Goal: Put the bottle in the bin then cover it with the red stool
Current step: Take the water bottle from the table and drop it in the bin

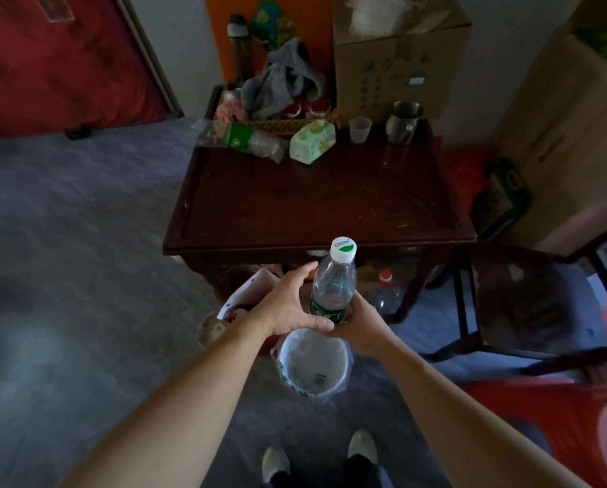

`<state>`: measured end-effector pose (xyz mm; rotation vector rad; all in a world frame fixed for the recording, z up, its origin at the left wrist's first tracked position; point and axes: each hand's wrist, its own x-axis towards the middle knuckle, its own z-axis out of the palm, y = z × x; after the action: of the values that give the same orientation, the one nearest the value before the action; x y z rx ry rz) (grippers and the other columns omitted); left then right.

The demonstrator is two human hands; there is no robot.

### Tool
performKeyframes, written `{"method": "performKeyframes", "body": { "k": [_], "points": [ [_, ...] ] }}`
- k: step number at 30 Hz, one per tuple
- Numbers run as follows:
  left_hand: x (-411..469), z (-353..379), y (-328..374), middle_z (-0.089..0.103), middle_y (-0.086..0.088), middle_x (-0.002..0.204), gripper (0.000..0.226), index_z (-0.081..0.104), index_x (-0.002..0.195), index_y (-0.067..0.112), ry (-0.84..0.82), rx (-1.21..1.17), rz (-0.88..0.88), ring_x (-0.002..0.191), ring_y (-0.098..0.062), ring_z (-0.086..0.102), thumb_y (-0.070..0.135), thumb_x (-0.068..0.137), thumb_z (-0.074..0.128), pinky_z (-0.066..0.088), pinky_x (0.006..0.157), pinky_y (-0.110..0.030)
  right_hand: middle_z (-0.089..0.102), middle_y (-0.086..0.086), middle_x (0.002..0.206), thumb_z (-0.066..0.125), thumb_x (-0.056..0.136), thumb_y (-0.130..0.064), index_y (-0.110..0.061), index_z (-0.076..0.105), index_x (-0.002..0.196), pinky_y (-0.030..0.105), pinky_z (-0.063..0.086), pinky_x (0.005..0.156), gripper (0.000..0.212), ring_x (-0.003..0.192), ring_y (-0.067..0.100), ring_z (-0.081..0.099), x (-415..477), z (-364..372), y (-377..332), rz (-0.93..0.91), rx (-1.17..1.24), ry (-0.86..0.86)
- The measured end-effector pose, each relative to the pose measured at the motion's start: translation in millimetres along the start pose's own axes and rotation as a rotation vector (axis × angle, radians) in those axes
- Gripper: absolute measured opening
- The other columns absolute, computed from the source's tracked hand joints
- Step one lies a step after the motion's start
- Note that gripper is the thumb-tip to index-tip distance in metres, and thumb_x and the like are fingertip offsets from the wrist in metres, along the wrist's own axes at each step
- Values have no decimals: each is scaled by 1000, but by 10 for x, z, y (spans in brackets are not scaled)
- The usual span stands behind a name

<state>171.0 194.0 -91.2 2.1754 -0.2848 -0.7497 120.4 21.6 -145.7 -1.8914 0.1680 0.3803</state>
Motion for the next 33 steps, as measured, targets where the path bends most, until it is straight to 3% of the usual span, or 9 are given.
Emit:
{"method": "performKeyframes", "body": {
  "k": [5,14,20,22,26,30,33],
  "points": [
    [77,-107,-275,29,-2,156,124,15,152,33,-1,-47,26,143,-18,29,36,54,92,30,116,-46,70,-15,108,89,52,-38,-38,51,122,36,54,95,79,102,2,66,146,276,49,9,43,57],
    [630,66,-1288,27,-1,157,125,12,152,34,70,-84,94,143,-15,28,33,56,92,28,106,-27,71,-11,113,92,53,-37,-30,51,128,36,55,94,85,103,3,67,864,752,805,-63,26,61],
    [1220,609,-2240,30,1,155,127,14,151,34,87,-92,120,142,-13,30,37,52,92,30,116,-43,67,-18,112,88,54,-44,-32,50,126,30,53,94,82,104,2,65,1375,1136,1783,-64,16,57],
    [1481,866,-2608,32,3,154,129,14,150,36,86,-99,134,141,-12,31,45,47,91,31,116,-45,69,-13,114,87,53,-49,-29,51,130,35,54,95,87,105,6,65,1569,1294,2240,-67,16,62],
    [1947,1323,-3296,32,0,153,127,15,151,32,98,-120,172,139,-13,33,38,51,93,28,108,-29,71,-9,112,87,58,-43,-29,53,127,37,55,92,79,102,8,67,1909,1568,3121,-60,0,86],
    [2283,1684,-3870,30,-2,153,122,18,152,28,110,-146,207,139,-14,32,26,55,93,29,100,-19,67,-17,104,87,64,-34,-29,51,127,25,51,82,72,94,3,63,2130,1797,3815,-71,-25,126],
    [2432,1900,-4172,30,-1,153,121,17,151,28,105,-137,210,139,-14,31,25,56,92,29,85,-2,66,-20,102,86,61,-39,-37,49,123,26,52,83,72,94,1,64,2217,1936,4182,-63,-63,147]
  ]
}}
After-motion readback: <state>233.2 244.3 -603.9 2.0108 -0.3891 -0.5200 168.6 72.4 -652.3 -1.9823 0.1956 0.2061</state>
